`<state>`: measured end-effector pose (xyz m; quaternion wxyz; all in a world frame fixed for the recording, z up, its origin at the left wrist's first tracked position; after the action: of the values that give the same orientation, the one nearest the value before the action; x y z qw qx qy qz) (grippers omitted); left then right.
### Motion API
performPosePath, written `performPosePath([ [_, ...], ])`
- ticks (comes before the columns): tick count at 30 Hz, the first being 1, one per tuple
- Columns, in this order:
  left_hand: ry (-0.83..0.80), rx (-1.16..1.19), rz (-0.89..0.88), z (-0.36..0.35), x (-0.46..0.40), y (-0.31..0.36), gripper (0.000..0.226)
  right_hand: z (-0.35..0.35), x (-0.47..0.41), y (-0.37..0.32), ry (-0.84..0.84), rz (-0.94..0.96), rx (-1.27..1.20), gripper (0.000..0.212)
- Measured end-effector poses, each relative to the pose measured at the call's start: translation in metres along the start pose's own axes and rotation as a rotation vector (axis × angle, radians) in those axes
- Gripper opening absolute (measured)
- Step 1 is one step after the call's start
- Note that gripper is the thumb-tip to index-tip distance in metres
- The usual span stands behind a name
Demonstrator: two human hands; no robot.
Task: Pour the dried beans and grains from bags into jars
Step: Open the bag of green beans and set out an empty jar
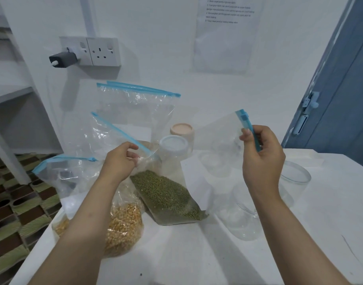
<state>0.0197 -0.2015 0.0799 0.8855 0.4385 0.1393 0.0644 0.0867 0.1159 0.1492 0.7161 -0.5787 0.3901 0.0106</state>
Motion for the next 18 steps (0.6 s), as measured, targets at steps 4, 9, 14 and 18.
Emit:
performPosePath([
  [4,0.064,-0.119,0.059,-0.003,-0.001,-0.006,0.013,-0.001,0.002,-0.002,-0.011,0.023,0.009,0.012],
  [9,0.035,-0.113,0.052,-0.012,-0.003,-0.004,0.008,-0.005,0.003,-0.005,-0.032,0.04,0.009,0.012],
  [14,0.079,0.244,0.126,-0.017,0.001,-0.004,0.012,-0.006,0.004,-0.006,-0.053,0.037,0.006,0.012],
  [18,0.077,0.298,0.128,-0.019,0.007,-0.002,0.014,-0.004,0.003,-0.006,-0.066,0.023,-0.003,0.013],
])
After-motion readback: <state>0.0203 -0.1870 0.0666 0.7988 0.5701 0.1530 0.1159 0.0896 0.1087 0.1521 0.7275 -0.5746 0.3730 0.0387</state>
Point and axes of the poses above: each hand's wrist, its own x-axis away from the middle knuckle, its own z-axis out of the back of the hand, y = z × x, the point moved 4 cm from there along -x, towards the middle knuckle, and after that the axes turned 4 degrees about -z, right-handed, at the moved point
